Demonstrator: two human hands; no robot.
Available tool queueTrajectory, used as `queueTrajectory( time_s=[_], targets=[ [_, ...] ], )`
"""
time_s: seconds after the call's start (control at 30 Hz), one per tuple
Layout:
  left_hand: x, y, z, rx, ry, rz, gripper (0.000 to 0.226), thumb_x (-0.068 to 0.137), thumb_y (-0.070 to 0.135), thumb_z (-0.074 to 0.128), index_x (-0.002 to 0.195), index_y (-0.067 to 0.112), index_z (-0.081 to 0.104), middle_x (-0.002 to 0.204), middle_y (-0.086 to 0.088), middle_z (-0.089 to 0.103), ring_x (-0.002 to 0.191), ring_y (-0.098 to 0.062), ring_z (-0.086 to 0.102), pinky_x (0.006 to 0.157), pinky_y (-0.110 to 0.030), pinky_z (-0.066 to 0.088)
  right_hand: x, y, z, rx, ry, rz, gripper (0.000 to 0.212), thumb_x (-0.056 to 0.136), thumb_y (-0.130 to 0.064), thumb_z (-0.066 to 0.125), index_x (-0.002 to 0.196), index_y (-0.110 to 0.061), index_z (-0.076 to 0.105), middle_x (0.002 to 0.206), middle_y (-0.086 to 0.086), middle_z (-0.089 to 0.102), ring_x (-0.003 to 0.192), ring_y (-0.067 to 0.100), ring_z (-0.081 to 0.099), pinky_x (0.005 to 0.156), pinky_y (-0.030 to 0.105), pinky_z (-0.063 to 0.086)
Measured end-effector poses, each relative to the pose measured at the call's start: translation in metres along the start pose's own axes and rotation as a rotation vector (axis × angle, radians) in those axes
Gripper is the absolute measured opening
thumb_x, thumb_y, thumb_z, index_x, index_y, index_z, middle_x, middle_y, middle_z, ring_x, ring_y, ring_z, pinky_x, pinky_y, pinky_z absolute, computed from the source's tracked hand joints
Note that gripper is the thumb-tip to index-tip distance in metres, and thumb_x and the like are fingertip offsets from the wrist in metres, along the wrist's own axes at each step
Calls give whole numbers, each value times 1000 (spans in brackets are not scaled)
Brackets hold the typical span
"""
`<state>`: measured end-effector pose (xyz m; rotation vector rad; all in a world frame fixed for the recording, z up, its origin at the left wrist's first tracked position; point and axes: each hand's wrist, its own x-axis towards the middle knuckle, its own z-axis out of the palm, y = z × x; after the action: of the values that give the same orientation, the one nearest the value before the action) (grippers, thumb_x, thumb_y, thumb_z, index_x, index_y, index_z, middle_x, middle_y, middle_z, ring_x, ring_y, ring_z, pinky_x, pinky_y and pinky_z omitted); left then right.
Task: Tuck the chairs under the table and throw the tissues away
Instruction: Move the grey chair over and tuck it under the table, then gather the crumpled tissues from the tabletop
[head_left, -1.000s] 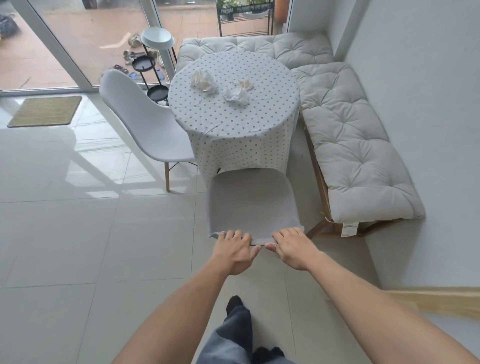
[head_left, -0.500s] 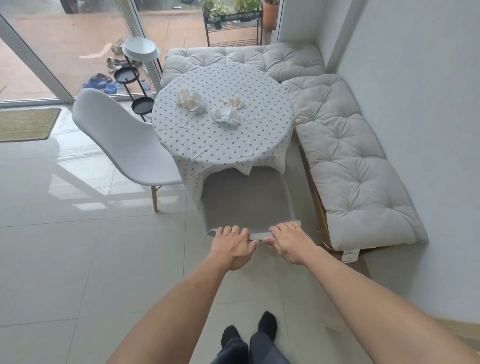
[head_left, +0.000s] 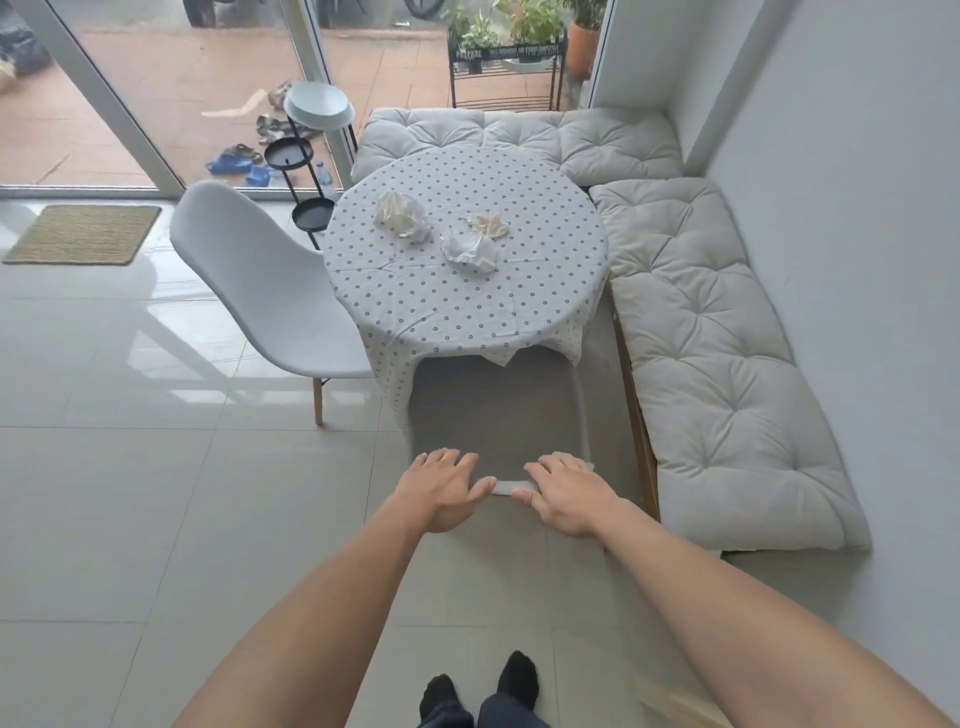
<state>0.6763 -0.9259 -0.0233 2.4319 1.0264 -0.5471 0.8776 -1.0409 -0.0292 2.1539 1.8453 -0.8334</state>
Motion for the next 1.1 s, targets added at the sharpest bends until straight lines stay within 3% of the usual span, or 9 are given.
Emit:
queueTrajectory(
  time_s=[0.13,0.27,0.57,0.73,1.1],
  targets=[
    [4,-9,-31,-12,33,-37,74,104,65,22,162,20,27,173,-10,22,160,-31,13,128,-53,14,7,5,-33,-33,53,29,70,103,-63,21,152,-16,34,163,15,27,152,34,14,122,51,18],
    [8,-19,-68,-6,78,-69,78,104,67,21,167,22,13,177,-8,5,163,-28,-1,130,-53,4,18,-1,-71,-82,117,38,75,101,-67,17,158,-17,24,168,15,14,155,33,4,123,52,13],
    [17,-86,-158,38,217,-63,83,100,72,23,167,25,7,177,-6,0,162,-28,-5,129,-58,4,70,-53,-153,-110,206,81,81,97,-73,17,159,-22,18,170,13,3,156,31,-3,125,54,6],
    [31,-158,-220,111,220,-47,88,98,77,18,167,25,0,176,-6,-8,162,-29,-9,129,-59,2,106,-96,-195,-108,254,162,79,98,-72,17,160,-23,16,171,11,1,156,30,-4,125,55,7],
    [73,-278,-312,157,260,38,88,98,77,21,167,25,2,176,-6,-7,162,-29,-8,129,-57,4,184,-165,-256,-26,304,287,78,99,-70,17,161,-23,13,171,11,-1,156,31,-3,124,55,7]
  ],
)
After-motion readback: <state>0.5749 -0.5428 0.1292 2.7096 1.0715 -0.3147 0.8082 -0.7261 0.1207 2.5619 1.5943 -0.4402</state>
